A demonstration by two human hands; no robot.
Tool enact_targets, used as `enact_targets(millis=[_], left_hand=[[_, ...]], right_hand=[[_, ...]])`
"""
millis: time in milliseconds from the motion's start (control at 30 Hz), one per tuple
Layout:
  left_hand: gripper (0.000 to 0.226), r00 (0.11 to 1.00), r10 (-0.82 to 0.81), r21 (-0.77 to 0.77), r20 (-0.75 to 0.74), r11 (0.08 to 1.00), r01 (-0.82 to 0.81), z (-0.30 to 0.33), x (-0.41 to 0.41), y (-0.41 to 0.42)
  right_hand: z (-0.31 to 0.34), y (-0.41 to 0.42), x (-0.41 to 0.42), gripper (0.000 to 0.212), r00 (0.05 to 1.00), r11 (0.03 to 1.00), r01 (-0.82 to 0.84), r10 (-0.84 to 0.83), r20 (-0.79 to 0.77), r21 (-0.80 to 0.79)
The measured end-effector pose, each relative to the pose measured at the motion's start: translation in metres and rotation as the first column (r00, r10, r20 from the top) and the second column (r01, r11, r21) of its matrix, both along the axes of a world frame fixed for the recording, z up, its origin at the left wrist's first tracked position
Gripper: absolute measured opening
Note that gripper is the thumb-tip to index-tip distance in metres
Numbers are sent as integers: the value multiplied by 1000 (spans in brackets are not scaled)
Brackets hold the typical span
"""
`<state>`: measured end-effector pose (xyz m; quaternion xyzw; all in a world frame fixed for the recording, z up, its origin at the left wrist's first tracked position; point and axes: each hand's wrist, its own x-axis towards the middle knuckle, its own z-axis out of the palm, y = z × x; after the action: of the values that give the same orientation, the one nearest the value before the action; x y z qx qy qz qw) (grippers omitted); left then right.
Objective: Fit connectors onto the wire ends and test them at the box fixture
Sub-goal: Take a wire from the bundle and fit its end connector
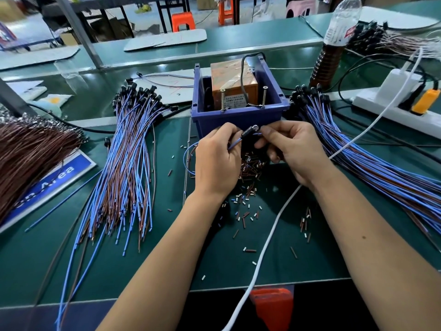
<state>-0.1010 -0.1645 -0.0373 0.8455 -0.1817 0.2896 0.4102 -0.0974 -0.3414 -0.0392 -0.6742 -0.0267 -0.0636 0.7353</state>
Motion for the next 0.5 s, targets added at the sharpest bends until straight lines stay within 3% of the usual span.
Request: enact_targets(millis=[133, 300, 500], left_hand=[[9, 1000, 23, -15, -19, 1000, -23, -2, 1, -1], [8, 997, -76, -46, -31, 996, 74, -1, -1, -2], [16, 998, -15, -258, -65, 966, -2, -2, 5, 4]], right_hand=[[1, 2, -1, 14, 1000, 1000, -5, 5, 6, 0], [-1, 6, -1, 16, 999, 999, -22, 24, 44, -34], [-2, -4, 0, 14, 992, 991, 72, -61, 107, -108]])
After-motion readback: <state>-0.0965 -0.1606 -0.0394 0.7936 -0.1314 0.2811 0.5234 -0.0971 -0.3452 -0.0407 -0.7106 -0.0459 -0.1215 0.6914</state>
